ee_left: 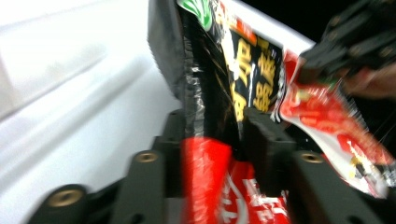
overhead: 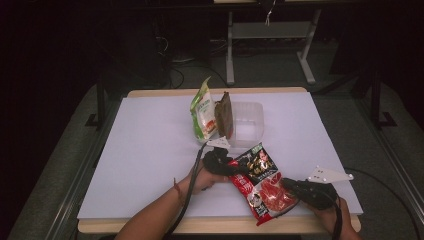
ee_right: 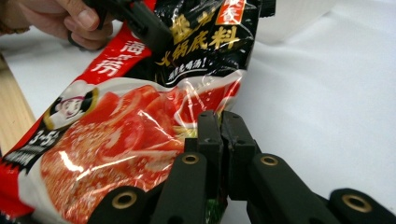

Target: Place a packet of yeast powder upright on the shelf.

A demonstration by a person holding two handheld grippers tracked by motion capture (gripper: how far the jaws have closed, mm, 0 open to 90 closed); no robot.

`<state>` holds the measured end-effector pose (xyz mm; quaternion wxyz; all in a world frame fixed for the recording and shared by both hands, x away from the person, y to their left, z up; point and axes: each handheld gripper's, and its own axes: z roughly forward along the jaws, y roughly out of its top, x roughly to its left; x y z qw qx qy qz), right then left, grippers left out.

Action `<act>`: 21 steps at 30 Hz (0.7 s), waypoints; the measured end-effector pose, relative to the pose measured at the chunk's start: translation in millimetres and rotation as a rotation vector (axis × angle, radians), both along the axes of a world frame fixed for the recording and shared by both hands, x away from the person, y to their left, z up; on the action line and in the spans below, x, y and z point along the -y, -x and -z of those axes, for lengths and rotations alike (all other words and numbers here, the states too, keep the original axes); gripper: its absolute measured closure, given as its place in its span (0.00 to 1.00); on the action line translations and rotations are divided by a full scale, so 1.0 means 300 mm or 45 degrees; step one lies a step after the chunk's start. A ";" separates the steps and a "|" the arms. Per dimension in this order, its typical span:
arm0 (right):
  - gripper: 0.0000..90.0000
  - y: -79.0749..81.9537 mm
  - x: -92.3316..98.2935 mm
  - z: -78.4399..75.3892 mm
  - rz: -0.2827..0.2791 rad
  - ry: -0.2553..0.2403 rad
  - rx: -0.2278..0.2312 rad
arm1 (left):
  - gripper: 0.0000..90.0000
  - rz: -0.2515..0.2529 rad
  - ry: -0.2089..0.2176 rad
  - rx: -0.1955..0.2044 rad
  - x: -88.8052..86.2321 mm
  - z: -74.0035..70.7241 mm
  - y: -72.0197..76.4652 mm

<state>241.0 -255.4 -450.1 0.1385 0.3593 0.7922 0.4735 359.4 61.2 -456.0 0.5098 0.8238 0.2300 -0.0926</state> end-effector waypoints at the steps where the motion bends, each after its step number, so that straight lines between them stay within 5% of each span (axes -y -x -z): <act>1: 0.97 0.000 -0.001 0.000 0.005 0.002 0.001 | 0.74 -0.001 0.018 0.007 -0.004 -0.003 0.000; 6: 0.92 0.000 0.005 -0.004 0.004 -0.015 0.016 | 0.85 -0.039 0.103 0.052 -0.014 -0.043 0.016; 9: 0.64 0.001 0.006 -0.008 0.007 -0.024 0.040 | 0.86 -0.071 0.131 0.113 -0.020 -0.083 0.035; 13: 0.44 0.002 0.021 -0.020 0.026 -0.039 0.062 | 0.87 -0.134 0.161 0.173 -0.040 -0.128 0.056; 15: 0.41 0.005 0.035 -0.029 0.039 -0.030 0.079 | 0.86 -0.181 0.174 0.235 -0.056 -0.154 0.069; 21: 0.38 0.008 0.084 -0.038 0.107 -0.024 0.102 | 0.86 -0.291 0.220 0.314 -0.110 -0.205 0.078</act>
